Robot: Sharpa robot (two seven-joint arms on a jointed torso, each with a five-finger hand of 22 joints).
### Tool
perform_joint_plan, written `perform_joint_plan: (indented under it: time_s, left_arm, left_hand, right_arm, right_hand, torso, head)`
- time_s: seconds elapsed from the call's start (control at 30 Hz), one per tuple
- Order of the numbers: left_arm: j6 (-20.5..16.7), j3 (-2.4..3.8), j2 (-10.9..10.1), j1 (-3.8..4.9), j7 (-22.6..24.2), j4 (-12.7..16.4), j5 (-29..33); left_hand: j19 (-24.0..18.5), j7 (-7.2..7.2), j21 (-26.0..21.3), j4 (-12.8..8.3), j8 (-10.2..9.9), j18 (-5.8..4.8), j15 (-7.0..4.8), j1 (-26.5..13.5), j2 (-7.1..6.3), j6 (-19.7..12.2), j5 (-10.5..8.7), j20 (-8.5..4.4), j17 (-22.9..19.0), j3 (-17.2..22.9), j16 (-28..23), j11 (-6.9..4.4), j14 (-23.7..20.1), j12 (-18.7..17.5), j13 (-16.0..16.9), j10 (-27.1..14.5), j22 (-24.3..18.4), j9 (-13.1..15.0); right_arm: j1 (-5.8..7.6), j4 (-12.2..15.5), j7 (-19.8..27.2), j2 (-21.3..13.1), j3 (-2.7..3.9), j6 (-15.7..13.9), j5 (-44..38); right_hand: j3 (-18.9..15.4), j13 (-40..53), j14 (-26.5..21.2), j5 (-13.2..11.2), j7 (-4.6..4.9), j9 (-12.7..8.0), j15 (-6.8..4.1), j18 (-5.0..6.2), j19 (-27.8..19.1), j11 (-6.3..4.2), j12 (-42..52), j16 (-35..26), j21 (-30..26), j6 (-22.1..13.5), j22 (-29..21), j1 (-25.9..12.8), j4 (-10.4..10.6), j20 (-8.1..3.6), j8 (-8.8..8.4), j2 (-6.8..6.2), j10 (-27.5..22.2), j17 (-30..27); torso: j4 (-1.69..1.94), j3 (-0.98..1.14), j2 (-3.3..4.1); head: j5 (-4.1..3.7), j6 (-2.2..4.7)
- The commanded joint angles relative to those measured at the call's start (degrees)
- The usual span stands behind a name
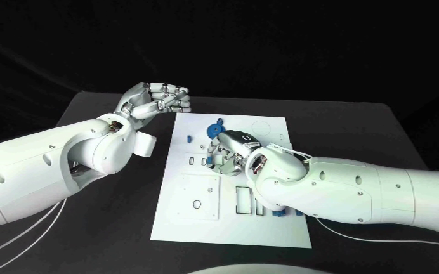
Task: Assemble the parts on the task board
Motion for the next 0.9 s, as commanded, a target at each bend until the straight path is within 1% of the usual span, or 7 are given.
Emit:
perform_joint_plan:
  time_s: [0.03, 0.17, 0.37, 0.63, 0.8, 0.83, 0.9]
  left_arm:
    - [1.00, 0.04, 0.02, 0.03, 0.20, 0.16, 0.20]
    - [1.00, 0.04, 0.01, 0.03, 0.19, 0.14, 0.20]
    - [1.01, 0.04, 0.01, 0.03, 0.17, 0.11, 0.20]
    - [1.03, 0.04, 0.01, 0.03, 0.16, 0.07, 0.20]
    - [1.04, 0.04, 0.01, 0.03, 0.14, 0.01, 0.20]
    - [1.05, 0.03, 0.02, 0.03, 0.14, -0.02, 0.20]
    - [1.02, 0.03, 0.04, 0.03, 0.12, -0.10, 0.18]
  left_hand:
    - [0.23, 0.04, -0.36, -0.06, -0.23, 0.81, 0.25, -0.43, -0.21, -0.09, -0.28, 0.03, 0.06, 0.38, -0.23, -0.07, -0.18, -0.26, 0.09, 0.51, -0.07, 0.06]
    - [0.24, 0.04, -0.40, -0.07, -0.24, 0.81, 0.25, -0.50, -0.25, -0.10, -0.29, 0.03, 0.10, 0.40, -0.27, -0.06, -0.18, -0.27, 0.09, 0.49, -0.08, 0.07]
    - [0.24, 0.04, -0.40, -0.07, -0.24, 0.81, 0.25, -0.50, -0.25, -0.10, -0.29, 0.03, 0.10, 0.40, -0.27, -0.06, -0.18, -0.27, 0.09, 0.49, -0.08, 0.07]
    - [0.24, 0.04, -0.40, -0.07, -0.24, 0.81, 0.25, -0.50, -0.25, -0.10, -0.29, 0.03, 0.10, 0.40, -0.27, -0.06, -0.18, -0.27, 0.09, 0.49, -0.08, 0.07]
    - [0.24, 0.04, -0.40, -0.07, -0.24, 0.81, 0.25, -0.50, -0.25, -0.10, -0.29, 0.03, 0.10, 0.40, -0.27, -0.06, -0.18, -0.27, 0.09, 0.49, -0.08, 0.07]
    - [0.24, 0.04, -0.44, -0.09, -0.26, 0.80, 0.26, -0.55, -0.29, -0.14, -0.29, 0.03, 0.14, 0.43, -0.31, -0.06, -0.20, -0.29, 0.08, 0.46, -0.08, 0.07]
    - [0.24, 0.04, -0.44, -0.09, -0.26, 0.80, 0.26, -0.55, -0.29, -0.14, -0.29, 0.03, 0.14, 0.43, -0.31, -0.06, -0.20, -0.29, 0.08, 0.46, -0.08, 0.07]
  right_arm:
    - [-0.05, 0.02, -0.30, 0.03, -0.01, 0.28, -0.84]
    - [-0.05, 0.01, -0.16, 0.01, -0.01, 0.16, -0.83]
    - [-0.05, 0.02, 0.07, 0.01, -0.01, -0.18, -0.79]
    - [-0.05, 0.47, 0.50, -0.19, -0.01, -1.00, -0.77]
    - [-0.05, 1.34, 0.81, -0.73, -0.01, -1.57, -0.79]
    - [-0.05, 1.65, 0.91, -0.94, -0.01, -1.91, -0.80]
    - [-0.05, 2.45, 1.27, -1.50, -0.01, -3.03, -0.85]
  right_hand:
    - [-0.42, 9.60, 5.38, 0.15, 0.44, -0.33, 0.17, -0.41, -0.04, 0.36, -0.55, -0.03, -0.56, -1.15, 7.65, -0.41, 0.09, 0.01, -0.74, -0.36, 2.57, 11.69]
    - [-1.26, 8.67, 5.28, 0.16, 1.30, -0.85, 0.79, -0.28, -0.40, 1.10, -1.60, -0.15, -1.24, -3.04, 7.23, -0.76, 0.25, 0.48, -1.85, -1.22, 1.83, 11.23]
    - [-3.05, 7.52, 5.20, 0.14, 2.01, -1.38, 1.41, -0.14, -0.69, 1.78, -2.88, -0.25, -1.86, -4.69, 6.91, -1.18, 0.61, 1.09, -2.96, -1.91, 0.91, 10.88]
    - [-5.42, 6.70, 5.13, 0.13, 2.33, -1.73, 1.75, -0.01, -0.95, 2.11, -3.78, -0.34, -2.45, -5.72, 6.61, -1.40, 0.88, 1.48, -3.76, -2.11, 0.23, 10.58]
    - [-9.26, 5.89, 5.09, 0.18, 2.56, -1.96, 1.98, 0.07, -1.09, 2.36, -4.66, -0.40, -2.87, -6.53, 6.45, -1.49, 1.03, 1.76, -4.40, -1.93, -0.44, 10.43]
    - [-12.02, 5.61, 5.02, 0.29, 2.65, -2.04, 2.02, 0.13, -1.21, 2.43, -4.93, -0.48, -3.22, -6.80, 6.30, -1.33, 1.09, 1.86, -4.65, -1.42, -0.65, 10.17]
    - [-14.80, 5.46, 5.01, 0.31, 2.67, -2.08, 2.06, 0.17, -1.27, 2.50, -5.06, -0.51, -3.45, -6.85, 6.22, -1.06, 1.19, 1.91, -4.77, -0.67, -0.77, 10.09]
  torso:
    - [0.00, 0.01, 0.00]
    - [0.00, 0.01, 0.00]
    - [-0.03, 0.04, 0.01]
    - [0.00, 0.05, 0.03]
    - [-0.01, 0.05, 0.02]
    - [-0.02, 0.06, -0.01]
    - [-0.02, 0.07, -0.03]
  head:
    - [0.01, 0.10]
    - [-0.02, 0.05]
    - [-0.04, 0.11]
    - [-0.10, 0.13]
    - [-0.10, 0.05]
    - [-0.10, 0.06]
    - [-0.10, 0.09]
